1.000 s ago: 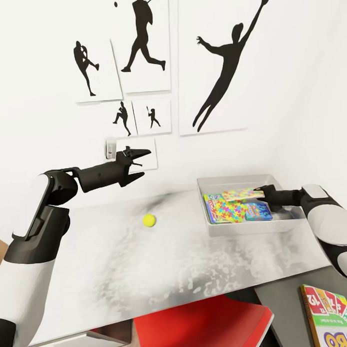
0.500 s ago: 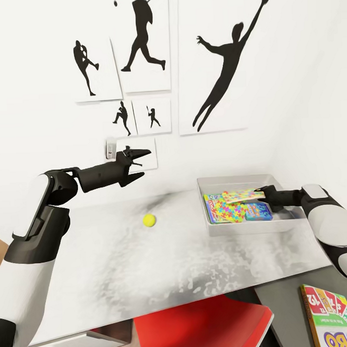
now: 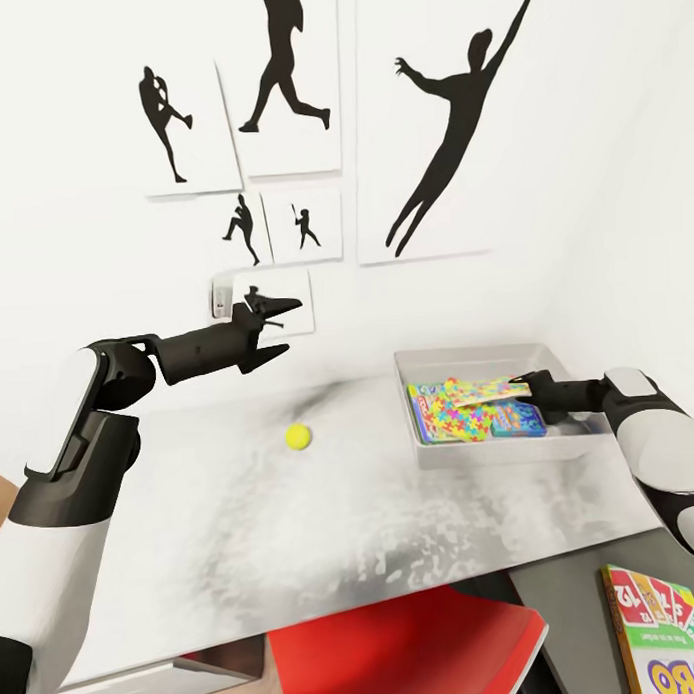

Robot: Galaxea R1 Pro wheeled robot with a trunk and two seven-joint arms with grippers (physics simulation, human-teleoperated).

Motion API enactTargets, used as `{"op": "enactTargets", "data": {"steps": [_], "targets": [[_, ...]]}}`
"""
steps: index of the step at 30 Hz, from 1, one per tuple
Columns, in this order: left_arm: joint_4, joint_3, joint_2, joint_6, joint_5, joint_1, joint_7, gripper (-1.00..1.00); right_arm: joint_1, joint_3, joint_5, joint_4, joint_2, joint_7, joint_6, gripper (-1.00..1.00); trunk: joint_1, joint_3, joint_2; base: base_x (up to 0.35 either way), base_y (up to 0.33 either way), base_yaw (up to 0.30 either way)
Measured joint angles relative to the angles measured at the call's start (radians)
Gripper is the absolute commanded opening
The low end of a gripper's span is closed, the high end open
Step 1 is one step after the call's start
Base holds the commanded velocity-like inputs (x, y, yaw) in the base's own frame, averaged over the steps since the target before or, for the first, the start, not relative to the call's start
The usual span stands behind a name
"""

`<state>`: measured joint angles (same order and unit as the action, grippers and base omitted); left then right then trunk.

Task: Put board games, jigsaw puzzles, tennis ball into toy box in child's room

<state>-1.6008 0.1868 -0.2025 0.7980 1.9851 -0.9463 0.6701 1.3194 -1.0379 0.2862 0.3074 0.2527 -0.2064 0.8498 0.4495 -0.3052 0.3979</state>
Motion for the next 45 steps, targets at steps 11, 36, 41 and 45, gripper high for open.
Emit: {"op": "enactTargets", "data": {"steps": [11, 36, 41, 45], "targets": [[0.0, 0.0, 0.0, 0.0, 0.0, 0.0, 0.0, 1.0, 0.0, 0.0, 0.0, 0.0, 0.0, 0.0, 0.001, -1.0, 0.0, -0.017, 0.0, 0.0, 0.0, 0.0], [0.0, 0.0, 0.001, 0.0, 0.0, 0.0, 0.0, 1.0, 0.0, -0.005, 0.026, 0.002, -0.006, 0.001, -0.004, -1.0, 0.0, -0.03, 0.0, 0.0, 0.0, 0.0], [0.0, 0.001, 0.001, 0.0, 0.0, 0.0, 0.0, 1.0, 0.0, -0.005, 0.026, 0.002, -0.006, 0.001, -0.004, -1.0, 0.0, -0.03, 0.0, 0.0, 0.0, 0.0], [-0.001, 0.001, 0.001, 0.0, 0.0, 0.0, -0.001, 1.0, 0.0, -0.004, 0.028, 0.001, -0.006, 0.001, -0.011, 1.0, 0.0, -0.031, 0.0, 0.0, 0.0, 0.0]]}}
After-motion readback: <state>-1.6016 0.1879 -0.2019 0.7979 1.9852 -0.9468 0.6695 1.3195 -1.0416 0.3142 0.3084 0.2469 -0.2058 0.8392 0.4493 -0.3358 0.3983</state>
